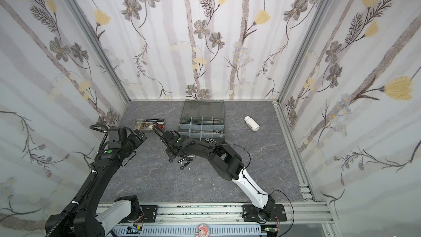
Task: Sort the screws and nuts into containers
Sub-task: Pick up the nut from the center of the table.
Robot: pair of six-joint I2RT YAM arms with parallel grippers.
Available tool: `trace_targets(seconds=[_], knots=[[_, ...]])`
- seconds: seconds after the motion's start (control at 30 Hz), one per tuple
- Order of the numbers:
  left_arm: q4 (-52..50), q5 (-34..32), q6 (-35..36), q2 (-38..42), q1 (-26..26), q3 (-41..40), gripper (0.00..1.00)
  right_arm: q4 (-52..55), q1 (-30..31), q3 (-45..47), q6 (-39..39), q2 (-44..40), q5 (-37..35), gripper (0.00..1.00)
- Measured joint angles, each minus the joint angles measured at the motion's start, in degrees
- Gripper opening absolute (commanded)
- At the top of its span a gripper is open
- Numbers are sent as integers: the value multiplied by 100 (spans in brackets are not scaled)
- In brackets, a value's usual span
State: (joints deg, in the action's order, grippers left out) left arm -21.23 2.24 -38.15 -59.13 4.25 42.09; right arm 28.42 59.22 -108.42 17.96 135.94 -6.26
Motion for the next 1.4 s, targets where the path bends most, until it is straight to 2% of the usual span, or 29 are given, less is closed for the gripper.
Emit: trace_targets(seconds=[0.23, 0.8, 0.97, 1.4], knots=[[0, -2, 0, 22, 4, 0, 100, -2, -4, -22, 20, 11, 13, 16], [2, 9, 11, 33, 4, 0, 100, 190, -17, -20, 15, -490, 7, 15], [0, 127, 133, -39, 2, 9, 100, 319, -109, -20, -4, -704, -9, 15], [166, 925, 516, -199, 2, 33, 100, 420, -678, -20, -52, -905, -9, 15]])
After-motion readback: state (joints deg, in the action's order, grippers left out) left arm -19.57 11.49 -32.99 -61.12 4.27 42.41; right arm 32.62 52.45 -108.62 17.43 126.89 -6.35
